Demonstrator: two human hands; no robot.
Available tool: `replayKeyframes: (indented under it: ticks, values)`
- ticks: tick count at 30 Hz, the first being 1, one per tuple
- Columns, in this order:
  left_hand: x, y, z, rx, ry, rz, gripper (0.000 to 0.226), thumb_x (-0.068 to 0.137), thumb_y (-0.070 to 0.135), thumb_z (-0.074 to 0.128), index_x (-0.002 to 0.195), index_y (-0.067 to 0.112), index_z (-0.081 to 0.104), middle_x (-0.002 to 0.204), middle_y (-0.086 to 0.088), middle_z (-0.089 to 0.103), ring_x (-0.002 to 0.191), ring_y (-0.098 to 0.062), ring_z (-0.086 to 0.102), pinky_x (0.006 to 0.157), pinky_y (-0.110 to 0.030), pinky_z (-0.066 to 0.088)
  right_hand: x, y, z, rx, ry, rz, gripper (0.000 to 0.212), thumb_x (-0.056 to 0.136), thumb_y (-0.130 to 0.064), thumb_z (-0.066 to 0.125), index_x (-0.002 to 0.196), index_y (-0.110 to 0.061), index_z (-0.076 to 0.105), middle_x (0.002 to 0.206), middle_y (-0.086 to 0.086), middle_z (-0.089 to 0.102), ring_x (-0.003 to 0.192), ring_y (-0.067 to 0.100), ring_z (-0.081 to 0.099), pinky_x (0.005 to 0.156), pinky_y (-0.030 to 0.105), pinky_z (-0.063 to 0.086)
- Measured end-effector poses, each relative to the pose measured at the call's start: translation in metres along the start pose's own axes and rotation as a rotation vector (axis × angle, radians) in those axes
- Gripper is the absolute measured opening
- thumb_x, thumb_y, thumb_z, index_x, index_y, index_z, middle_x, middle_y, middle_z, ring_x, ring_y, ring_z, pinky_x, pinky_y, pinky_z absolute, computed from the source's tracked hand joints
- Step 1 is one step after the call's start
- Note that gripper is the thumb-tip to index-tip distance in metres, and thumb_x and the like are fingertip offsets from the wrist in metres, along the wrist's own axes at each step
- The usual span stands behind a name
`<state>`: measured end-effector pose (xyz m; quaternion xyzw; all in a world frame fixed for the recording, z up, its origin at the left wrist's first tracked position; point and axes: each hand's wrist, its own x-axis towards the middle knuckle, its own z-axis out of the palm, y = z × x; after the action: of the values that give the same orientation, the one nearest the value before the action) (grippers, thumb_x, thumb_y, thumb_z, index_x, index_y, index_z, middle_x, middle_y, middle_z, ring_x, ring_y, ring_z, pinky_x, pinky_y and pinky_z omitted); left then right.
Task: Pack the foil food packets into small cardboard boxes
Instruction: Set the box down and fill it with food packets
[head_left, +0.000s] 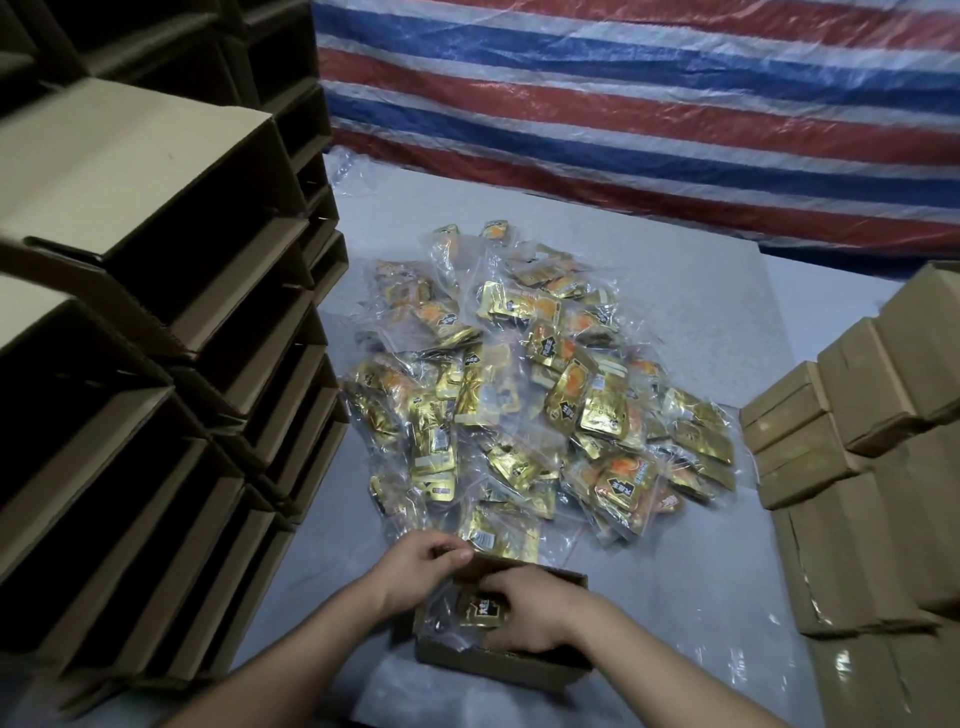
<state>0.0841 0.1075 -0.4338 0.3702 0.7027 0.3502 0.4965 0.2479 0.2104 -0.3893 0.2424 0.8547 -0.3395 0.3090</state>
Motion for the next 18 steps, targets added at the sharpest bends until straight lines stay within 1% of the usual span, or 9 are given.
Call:
replayKeyframes:
  ticks: [2, 4, 8, 10, 11, 13, 14, 16, 18]
  values:
    - [0.001, 0.0, 0.001, -0.003, 0.015, 0.002, 0.008, 0.094, 0.023, 0.064, 0.095, 0.026, 0.072, 0.093, 0.007, 0.072, 0.087, -0.001, 0.064, 0.082, -0.017, 0.048, -0.007, 0.004, -0.008, 0.015, 0.061, -0.059, 0.036, 0.083, -0.038, 0.07, 0.117, -0.025, 0.067, 0.116, 0.0, 0.067, 0.102, 0.021, 0.061, 0.082, 0.026, 0.046]
    - [0.0, -0.001, 0.003, -0.01, 0.041, 0.002, 0.008, 0.094, 0.024, 0.064, 0.093, 0.029, 0.071, 0.091, 0.011, 0.072, 0.086, 0.003, 0.064, 0.081, -0.016, 0.047, -0.007, 0.002, -0.011, 0.022, -0.003, -0.06, 0.028, 0.089, -0.042, 0.064, 0.109, -0.024, 0.069, 0.112, 0.003, 0.068, 0.1, 0.022, 0.06, 0.078, 0.026, 0.042]
    - [-0.002, -0.001, 0.004, 0.015, 0.056, 0.018, 0.016, 0.093, 0.025, 0.065, 0.083, 0.036, 0.071, 0.083, 0.016, 0.072, 0.082, 0.006, 0.064, 0.076, -0.012, 0.045, 0.006, -0.01, 0.006, 0.127, -0.319, 0.082, 0.051, 0.094, -0.062, 0.041, 0.131, -0.032, 0.058, 0.143, 0.004, 0.053, 0.126, 0.022, 0.05, 0.102, 0.032, 0.037]
    - [-0.004, -0.001, 0.004, 0.025, 0.045, 0.025, 0.017, 0.093, 0.025, 0.066, 0.083, 0.038, 0.071, 0.083, 0.017, 0.072, 0.081, 0.005, 0.063, 0.077, -0.015, 0.047, 0.014, -0.012, 0.014, 0.186, -0.424, 0.184, 0.056, 0.095, -0.06, 0.041, 0.137, -0.026, 0.055, 0.139, 0.004, 0.055, 0.119, 0.021, 0.053, 0.1, 0.032, 0.042]
    - [-0.006, 0.0, 0.005, 0.032, 0.037, 0.035, 0.017, 0.092, 0.025, 0.066, 0.084, 0.038, 0.071, 0.084, 0.019, 0.072, 0.081, 0.005, 0.063, 0.077, -0.015, 0.047, 0.017, -0.01, 0.016, 0.189, -0.448, 0.231, 0.052, 0.098, -0.056, 0.042, 0.13, -0.019, 0.058, 0.127, 0.006, 0.061, 0.108, 0.023, 0.057, 0.09, 0.031, 0.047]
    - [-0.008, 0.001, 0.005, 0.052, 0.029, 0.047, 0.016, 0.092, 0.026, 0.066, 0.085, 0.039, 0.071, 0.083, 0.022, 0.071, 0.081, 0.005, 0.063, 0.076, -0.014, 0.047, 0.021, -0.01, 0.015, 0.185, -0.443, 0.301, 0.041, 0.102, -0.047, 0.043, 0.117, -0.013, 0.059, 0.104, 0.008, 0.061, 0.084, 0.025, 0.059, 0.071, 0.03, 0.047]
    - [-0.009, 0.002, 0.005, 0.058, 0.031, 0.048, 0.017, 0.092, 0.026, 0.066, 0.084, 0.04, 0.071, 0.084, 0.02, 0.071, 0.08, 0.004, 0.063, 0.075, -0.015, 0.047, 0.022, -0.012, 0.015, 0.145, -0.418, 0.292, 0.042, 0.103, -0.045, 0.042, 0.12, -0.01, 0.059, 0.111, 0.013, 0.061, 0.088, 0.027, 0.061, 0.076, 0.032, 0.048]
    - [-0.008, 0.002, 0.003, 0.051, 0.042, 0.055, 0.021, 0.093, 0.025, 0.065, 0.081, 0.041, 0.072, 0.085, 0.009, 0.073, 0.078, -0.001, 0.063, 0.074, -0.02, 0.048, 0.02, -0.019, 0.018, 0.016, -0.314, 0.267, 0.051, 0.103, -0.042, 0.042, 0.13, -0.002, 0.058, 0.134, 0.02, 0.057, 0.116, 0.036, 0.058, 0.096, 0.037, 0.045]
    - [-0.009, 0.004, 0.001, 0.048, 0.042, 0.067, 0.029, 0.093, 0.024, 0.065, 0.08, 0.048, 0.073, 0.09, 0.007, 0.073, 0.08, -0.006, 0.065, 0.074, -0.021, 0.049, 0.015, -0.023, 0.021, 0.009, -0.147, 0.309, 0.049, 0.098, -0.038, 0.051, 0.125, 0.0, 0.062, 0.129, 0.022, 0.061, 0.117, 0.037, 0.059, 0.095, 0.036, 0.046]
